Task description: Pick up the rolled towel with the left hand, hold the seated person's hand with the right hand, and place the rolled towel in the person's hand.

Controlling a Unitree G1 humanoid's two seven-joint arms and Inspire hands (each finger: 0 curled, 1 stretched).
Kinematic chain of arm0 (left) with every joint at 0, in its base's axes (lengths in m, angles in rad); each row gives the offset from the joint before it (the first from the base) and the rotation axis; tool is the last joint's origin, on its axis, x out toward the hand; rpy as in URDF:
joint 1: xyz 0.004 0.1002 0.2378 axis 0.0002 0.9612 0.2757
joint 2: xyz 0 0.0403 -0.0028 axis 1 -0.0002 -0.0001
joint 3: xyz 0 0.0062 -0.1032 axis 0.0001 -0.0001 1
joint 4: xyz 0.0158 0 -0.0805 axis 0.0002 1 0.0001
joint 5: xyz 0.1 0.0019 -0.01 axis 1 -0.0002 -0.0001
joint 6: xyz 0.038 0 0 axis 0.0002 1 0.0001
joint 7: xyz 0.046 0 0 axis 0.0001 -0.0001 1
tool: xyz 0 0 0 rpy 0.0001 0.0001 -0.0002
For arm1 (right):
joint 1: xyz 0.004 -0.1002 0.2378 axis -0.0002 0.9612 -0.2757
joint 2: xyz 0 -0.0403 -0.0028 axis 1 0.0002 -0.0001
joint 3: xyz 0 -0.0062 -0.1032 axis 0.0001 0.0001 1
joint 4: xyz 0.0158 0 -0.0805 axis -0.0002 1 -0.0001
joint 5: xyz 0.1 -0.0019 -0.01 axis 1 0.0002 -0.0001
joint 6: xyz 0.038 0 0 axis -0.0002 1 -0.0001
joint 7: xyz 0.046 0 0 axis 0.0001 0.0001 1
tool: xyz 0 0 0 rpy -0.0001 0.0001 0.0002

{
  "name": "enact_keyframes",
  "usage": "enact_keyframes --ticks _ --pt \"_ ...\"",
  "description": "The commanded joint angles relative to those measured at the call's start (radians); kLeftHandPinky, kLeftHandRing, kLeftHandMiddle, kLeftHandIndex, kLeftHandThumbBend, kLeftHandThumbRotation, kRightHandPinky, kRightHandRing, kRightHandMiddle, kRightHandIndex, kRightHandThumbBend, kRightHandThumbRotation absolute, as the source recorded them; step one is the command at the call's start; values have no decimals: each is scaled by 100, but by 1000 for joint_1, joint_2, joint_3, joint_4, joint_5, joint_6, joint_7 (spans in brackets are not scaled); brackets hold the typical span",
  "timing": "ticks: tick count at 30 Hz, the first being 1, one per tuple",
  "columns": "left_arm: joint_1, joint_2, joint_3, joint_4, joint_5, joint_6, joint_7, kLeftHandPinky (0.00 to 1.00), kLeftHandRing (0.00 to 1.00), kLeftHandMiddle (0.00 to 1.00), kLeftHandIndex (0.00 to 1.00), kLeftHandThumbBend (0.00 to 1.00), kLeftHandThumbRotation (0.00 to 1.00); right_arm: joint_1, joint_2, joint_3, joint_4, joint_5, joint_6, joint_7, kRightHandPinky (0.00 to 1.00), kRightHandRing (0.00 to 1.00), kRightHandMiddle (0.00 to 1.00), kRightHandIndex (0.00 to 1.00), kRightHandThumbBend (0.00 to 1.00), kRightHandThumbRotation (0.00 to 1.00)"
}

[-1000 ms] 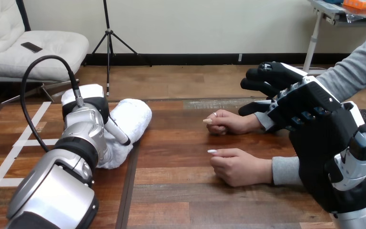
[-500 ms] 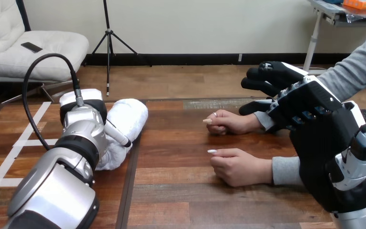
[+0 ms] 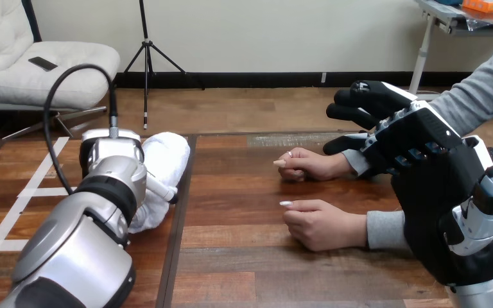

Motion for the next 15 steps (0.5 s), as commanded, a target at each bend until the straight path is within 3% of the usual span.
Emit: enact_keyframes --ticks 1,10,15 --pt "-25 -45 -29 8 22 -10 -22 66 83 87 89 88 90 -40 -7 -8 -53 19 -1 -4 60 79 80 76 93 96" --pt "-20 -54 -35 8 25 -8 -25 68 82 86 86 86 92 -38 -5 -10 -57 2 -9 -13 59 78 79 76 93 98" --pt "-13 -60 -19 6 11 8 7 68 81 86 85 87 90 -35 -4 -9 -61 6 -5 -16 58 79 79 76 93 98"
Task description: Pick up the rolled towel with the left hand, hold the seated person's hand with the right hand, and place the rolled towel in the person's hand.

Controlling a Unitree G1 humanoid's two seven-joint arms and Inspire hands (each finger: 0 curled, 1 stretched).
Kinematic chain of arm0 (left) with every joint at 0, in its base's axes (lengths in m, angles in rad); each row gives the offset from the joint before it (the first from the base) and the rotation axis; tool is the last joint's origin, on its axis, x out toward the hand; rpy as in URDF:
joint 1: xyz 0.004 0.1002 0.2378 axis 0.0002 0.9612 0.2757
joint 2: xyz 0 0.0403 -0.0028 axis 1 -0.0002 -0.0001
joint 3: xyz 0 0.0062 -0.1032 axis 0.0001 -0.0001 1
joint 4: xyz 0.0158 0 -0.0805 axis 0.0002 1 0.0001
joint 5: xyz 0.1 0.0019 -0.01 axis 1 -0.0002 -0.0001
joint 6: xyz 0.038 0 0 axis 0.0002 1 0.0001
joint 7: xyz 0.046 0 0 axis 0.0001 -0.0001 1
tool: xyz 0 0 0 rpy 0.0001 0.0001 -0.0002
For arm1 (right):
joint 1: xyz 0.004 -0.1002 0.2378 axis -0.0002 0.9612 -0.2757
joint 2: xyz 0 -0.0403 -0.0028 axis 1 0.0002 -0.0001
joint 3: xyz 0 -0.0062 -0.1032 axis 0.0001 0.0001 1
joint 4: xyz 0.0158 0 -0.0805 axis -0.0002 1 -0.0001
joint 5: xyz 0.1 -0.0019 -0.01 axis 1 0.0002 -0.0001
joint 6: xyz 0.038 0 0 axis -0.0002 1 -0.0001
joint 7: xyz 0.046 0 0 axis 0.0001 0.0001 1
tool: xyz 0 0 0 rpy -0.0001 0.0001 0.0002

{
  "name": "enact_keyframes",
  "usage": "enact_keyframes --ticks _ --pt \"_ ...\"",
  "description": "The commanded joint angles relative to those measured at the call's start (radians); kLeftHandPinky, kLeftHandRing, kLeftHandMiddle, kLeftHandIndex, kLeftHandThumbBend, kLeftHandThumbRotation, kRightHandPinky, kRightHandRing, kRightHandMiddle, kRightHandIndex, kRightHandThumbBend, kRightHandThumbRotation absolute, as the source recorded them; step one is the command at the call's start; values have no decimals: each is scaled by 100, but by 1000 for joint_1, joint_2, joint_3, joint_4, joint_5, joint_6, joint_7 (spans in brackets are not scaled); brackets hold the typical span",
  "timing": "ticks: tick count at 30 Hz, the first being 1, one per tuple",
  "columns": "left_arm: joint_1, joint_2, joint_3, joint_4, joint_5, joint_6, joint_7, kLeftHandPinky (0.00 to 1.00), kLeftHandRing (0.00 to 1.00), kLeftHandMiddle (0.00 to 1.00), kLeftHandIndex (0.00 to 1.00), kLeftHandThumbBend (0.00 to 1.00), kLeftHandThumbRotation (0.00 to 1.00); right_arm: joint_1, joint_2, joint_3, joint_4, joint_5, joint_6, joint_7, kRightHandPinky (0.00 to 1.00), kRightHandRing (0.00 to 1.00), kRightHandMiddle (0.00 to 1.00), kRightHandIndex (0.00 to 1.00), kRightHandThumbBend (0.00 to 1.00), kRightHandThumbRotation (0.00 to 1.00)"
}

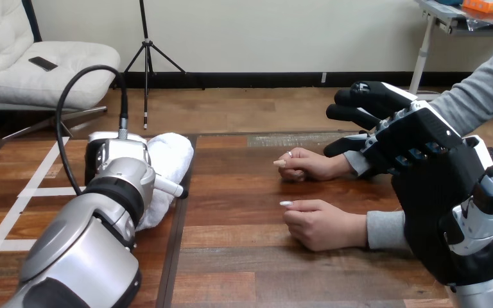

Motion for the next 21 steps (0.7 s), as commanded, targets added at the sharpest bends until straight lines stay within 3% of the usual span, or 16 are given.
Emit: enact_keyframes --ticks 1,4,7,13,17,18,21 --pt "-12 -36 7 2 -11 1 16 68 80 85 86 87 89 -34 -4 -9 -61 10 -4 -11 58 79 79 76 93 97" --pt "-11 -38 6 3 -11 3 16 66 78 83 85 87 88 -34 -5 -9 -61 9 -6 -12 58 79 79 76 93 97" --pt "-8 -42 31 1 -34 23 39 63 75 81 84 88 85 -34 -3 -10 -59 2 -11 -16 58 79 79 76 93 97" --pt "-5 -41 30 2 -37 18 39 57 68 76 79 86 81 -32 -4 -10 -59 7 -9 -17 58 79 79 76 93 97" --pt "7 -39 68 -7 -72 19 112 54 65 73 77 85 74 -32 -3 -8 -63 11 -5 -18 58 79 79 76 93 97" --pt "9 -39 76 -8 -79 21 129 52 64 71 75 85 68 -32 -4 -8 -64 11 -3 -18 58 79 79 76 94 97" --pt "17 -41 92 -10 -97 28 179 49 62 70 74 86 61 -34 -3 -8 -61 12 -8 -15 58 79 79 76 93 97"
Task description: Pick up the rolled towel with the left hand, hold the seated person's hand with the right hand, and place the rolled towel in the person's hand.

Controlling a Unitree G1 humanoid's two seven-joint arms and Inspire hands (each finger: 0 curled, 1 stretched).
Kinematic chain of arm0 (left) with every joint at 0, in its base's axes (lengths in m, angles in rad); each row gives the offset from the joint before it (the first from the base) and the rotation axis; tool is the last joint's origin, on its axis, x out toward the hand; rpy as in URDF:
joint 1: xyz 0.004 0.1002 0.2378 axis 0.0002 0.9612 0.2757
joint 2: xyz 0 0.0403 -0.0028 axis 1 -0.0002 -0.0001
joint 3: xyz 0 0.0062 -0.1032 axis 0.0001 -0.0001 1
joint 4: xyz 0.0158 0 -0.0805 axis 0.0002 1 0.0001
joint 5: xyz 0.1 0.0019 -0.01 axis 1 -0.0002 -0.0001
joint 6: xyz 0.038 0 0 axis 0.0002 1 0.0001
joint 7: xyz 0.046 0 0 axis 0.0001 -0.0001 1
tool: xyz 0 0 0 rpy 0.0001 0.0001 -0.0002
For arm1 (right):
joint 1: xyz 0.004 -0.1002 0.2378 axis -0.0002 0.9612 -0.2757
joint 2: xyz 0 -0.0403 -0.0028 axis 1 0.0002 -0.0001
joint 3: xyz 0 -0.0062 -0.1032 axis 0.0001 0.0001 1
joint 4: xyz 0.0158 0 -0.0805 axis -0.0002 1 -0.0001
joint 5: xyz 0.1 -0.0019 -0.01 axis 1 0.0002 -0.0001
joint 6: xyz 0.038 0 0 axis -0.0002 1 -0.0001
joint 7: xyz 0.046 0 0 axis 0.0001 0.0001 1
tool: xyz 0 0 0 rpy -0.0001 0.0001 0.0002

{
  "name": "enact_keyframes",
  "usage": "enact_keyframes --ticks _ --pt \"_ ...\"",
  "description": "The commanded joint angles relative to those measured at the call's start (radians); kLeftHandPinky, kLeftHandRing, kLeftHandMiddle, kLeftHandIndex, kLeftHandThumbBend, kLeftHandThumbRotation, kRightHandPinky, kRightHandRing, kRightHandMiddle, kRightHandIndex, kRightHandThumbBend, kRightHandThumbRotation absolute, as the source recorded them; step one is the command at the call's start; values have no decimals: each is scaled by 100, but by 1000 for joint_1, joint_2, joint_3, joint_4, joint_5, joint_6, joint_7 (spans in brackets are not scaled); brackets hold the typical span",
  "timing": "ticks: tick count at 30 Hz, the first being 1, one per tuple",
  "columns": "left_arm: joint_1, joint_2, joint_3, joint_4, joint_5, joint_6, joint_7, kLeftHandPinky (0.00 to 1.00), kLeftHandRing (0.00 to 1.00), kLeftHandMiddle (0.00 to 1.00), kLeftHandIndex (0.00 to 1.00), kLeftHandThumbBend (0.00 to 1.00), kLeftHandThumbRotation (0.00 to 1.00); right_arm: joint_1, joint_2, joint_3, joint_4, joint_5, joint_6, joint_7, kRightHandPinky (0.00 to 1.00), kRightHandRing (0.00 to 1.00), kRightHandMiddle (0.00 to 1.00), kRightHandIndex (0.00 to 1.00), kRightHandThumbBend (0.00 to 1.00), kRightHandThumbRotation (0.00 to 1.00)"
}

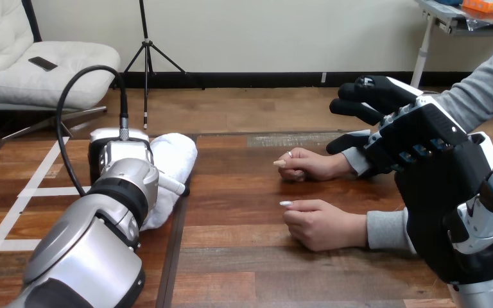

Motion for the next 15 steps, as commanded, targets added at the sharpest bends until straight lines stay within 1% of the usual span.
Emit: enact_keyframes --ticks 1,2,5,6,7,8,11,13,15 --pt "15 -29 34 -10 -30 0 75 48 61 70 73 86 59 -35 -3 -8 -38 12 -9 -3 58 79 79 76 93 97" --pt "18 -30 49 -12 -44 1 98 48 60 69 73 87 57 -36 -3 -8 -37 12 -11 -3 58 79 79 76 93 97" --pt "23 -31 79 -15 -76 1 139 45 59 68 70 87 48 -36 -2 -8 -35 12 -11 -3 58 79 79 76 93 97" --pt "24 -32 85 -16 -84 1 150 43 58 67 69 86 43 -36 -2 -8 -35 13 -11 -2 58 79 79 76 93 97" --pt "25 -32 90 -16 -89 1 157 42 57 67 68 85 36 -37 -2 -8 -34 13 -11 -2 58 79 79 76 93 97" --pt "26 -33 98 -17 -97 1 170 41 56 67 67 85 34 -37 -2 -9 -34 12 -11 -2 58 79 79 76 93 97" --pt "32 -32 108 -18 -111 -6 196 35 50 62 66 84 24 -37 -2 -10 -33 9 -12 -3 58 79 79 76 93 97" --pt "36 -30 111 -19 -114 -16 211 31 44 57 65 82 16 -37 -3 -10 -34 6 -12 -4 58 79 79 76 93 97" --pt "39 -29 120 -20 -124 -22 221 28 40 53 64 81 11 -37 -3 -10 -33 5 -13 -4 58 79 79 76 94 97"
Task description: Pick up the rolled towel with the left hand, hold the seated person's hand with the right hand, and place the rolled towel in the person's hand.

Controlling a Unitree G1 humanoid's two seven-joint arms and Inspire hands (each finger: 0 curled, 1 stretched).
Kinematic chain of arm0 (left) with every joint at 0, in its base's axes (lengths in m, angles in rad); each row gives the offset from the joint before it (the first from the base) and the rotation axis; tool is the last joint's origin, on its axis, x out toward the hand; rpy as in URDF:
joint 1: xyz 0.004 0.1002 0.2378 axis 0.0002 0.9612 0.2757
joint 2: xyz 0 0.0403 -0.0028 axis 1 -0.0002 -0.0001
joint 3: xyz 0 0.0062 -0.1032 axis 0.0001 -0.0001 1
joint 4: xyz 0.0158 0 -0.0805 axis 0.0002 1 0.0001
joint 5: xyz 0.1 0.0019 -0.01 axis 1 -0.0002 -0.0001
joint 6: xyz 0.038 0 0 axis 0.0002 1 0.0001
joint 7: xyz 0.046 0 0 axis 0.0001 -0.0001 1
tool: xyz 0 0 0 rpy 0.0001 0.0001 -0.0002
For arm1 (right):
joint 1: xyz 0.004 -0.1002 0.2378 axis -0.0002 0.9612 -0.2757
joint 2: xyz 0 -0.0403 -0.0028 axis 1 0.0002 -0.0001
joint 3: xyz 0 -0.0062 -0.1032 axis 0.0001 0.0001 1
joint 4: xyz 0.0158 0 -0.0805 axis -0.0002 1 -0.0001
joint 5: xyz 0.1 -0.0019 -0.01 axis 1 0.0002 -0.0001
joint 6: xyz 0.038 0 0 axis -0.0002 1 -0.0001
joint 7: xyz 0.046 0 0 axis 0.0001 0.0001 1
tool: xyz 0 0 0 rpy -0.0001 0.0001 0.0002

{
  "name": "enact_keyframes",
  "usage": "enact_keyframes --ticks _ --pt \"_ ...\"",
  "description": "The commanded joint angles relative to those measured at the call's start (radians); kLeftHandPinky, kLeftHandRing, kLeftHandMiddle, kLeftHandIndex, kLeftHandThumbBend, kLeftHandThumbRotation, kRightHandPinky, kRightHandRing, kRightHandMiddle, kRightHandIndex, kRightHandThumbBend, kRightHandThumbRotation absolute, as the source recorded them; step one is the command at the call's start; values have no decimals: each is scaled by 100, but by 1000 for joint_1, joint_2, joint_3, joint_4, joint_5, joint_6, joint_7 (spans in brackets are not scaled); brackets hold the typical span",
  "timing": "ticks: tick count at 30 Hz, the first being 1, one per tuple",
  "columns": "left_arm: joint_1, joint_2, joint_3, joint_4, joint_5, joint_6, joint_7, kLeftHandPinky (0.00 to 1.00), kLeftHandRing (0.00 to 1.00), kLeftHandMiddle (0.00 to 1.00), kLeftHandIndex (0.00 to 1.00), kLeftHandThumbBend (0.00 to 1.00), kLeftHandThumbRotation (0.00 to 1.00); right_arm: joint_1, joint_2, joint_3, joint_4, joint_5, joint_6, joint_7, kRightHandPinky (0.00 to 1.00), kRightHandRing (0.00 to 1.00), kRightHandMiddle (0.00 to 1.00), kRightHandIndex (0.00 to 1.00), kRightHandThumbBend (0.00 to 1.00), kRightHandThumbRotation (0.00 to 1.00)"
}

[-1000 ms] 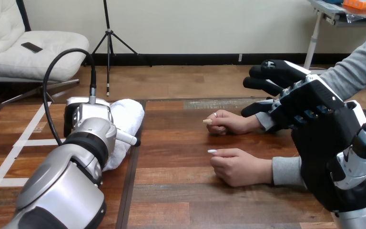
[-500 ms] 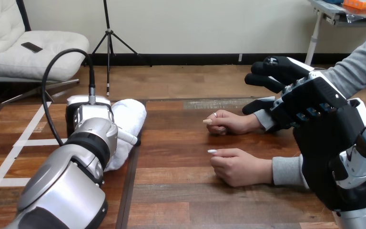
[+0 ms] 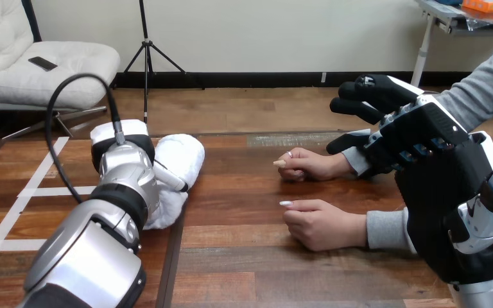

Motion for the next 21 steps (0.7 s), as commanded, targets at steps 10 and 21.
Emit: enact_keyframes --ticks 10,21 --pt "22 -17 45 -21 -40 -40 90 15 22 34 72 64 1 -40 0 -11 -28 2 -16 -7 57 78 79 76 94 98" --pt "22 -14 38 -19 -47 -47 101 13 20 31 74 59 0 -45 -1 -12 -21 4 -16 -4 56 79 80 77 94 98"
